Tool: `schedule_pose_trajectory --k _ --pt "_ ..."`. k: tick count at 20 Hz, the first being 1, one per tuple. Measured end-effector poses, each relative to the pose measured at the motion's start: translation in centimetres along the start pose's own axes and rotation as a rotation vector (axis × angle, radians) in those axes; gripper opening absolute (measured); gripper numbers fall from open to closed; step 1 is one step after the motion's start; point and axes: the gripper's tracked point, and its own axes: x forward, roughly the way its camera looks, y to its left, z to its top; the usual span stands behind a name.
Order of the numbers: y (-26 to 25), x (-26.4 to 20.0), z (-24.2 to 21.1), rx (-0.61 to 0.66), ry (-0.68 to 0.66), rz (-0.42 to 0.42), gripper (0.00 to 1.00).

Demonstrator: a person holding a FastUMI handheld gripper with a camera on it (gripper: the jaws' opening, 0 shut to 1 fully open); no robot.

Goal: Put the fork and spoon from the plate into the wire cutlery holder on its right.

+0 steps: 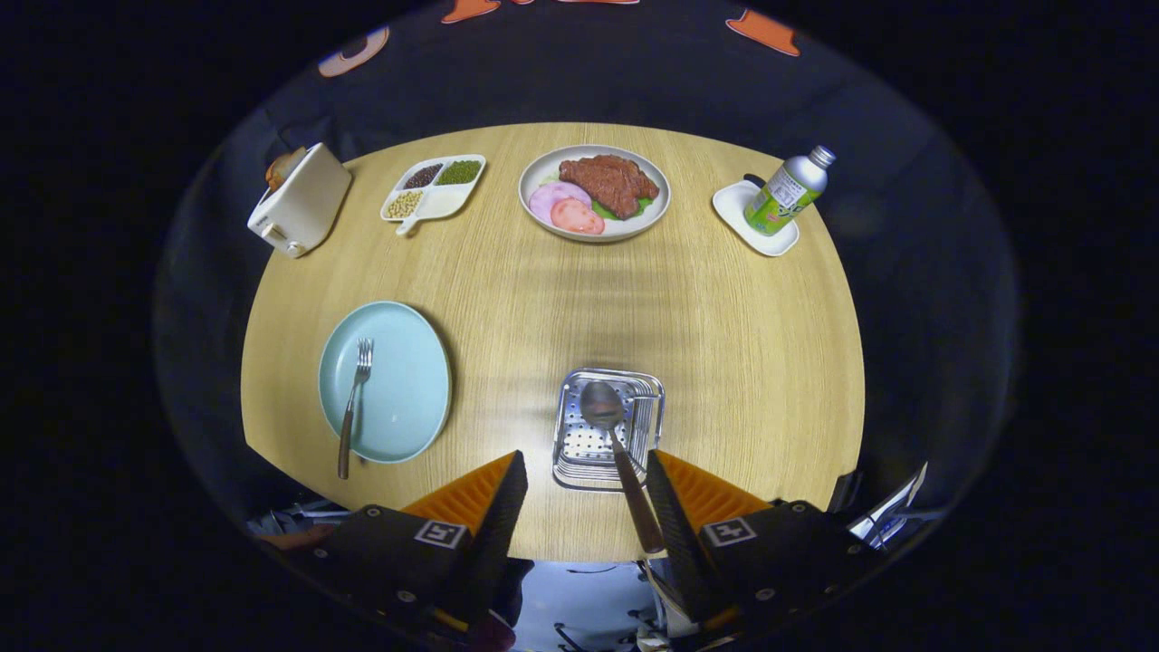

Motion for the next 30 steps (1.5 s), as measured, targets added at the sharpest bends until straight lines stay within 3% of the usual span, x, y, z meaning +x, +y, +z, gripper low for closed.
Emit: schedule_pose_trajectory --k 2,6,15,21,30 --pt "1.7 -0.7 0.4 0.003 -0.048 0.010 0.99" --pt "7.4 -1.3 1.0 0.045 -0.126 0.086 0.99" --pt "19.8 1.0 -0.4 0.002 -0.156 0.199 0.99" --pt "23.5 3.3 -1.3 -0.047 -0.206 0.181 0.99" --pt "25.5 8.0 -3.0 -0.002 -0.221 0.143 0.99"
